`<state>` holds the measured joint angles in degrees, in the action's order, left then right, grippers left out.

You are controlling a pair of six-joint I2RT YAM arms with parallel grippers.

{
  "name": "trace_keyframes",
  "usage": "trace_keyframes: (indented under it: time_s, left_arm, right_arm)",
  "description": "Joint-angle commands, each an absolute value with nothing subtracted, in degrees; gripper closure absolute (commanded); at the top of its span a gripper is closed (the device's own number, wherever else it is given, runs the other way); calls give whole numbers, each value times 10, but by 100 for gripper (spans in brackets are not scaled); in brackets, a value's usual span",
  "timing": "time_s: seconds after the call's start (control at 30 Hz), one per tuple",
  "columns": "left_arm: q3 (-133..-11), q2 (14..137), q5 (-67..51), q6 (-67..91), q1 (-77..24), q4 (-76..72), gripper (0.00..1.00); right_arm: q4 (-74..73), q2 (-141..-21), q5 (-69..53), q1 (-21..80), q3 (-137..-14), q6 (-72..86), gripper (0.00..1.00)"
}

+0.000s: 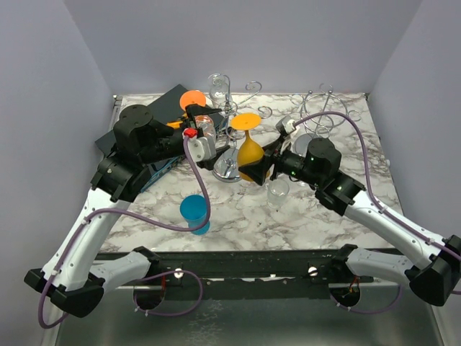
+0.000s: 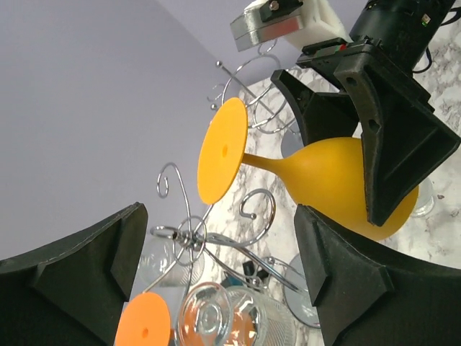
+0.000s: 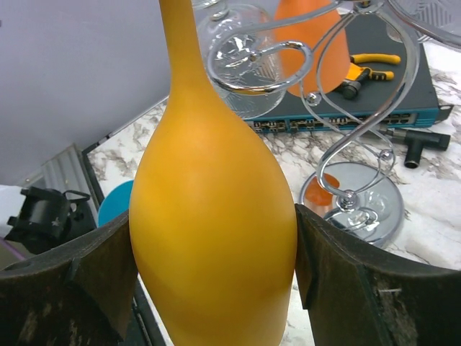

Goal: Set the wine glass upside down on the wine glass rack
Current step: Turn the wine glass upside down at the wine rack.

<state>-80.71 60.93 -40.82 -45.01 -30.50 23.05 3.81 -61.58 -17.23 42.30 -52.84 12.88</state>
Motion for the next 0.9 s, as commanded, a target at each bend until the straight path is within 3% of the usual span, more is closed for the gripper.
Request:
trace_keyframes:
  time_s: [0.0,0.43,0.87]
  left_arm:
    - [-800,580,-333,-394,-307,270,9]
    - [-832,550,-256,-339,-307,359,1]
    - [-906,584,-182,-282,-308,463,1]
  right_arm:
    - [52,-631,-127,421,-529,104,27]
    - [47,-653,-130,393,-529,100,27]
    - [57,-667,-139,369,-512,100,27]
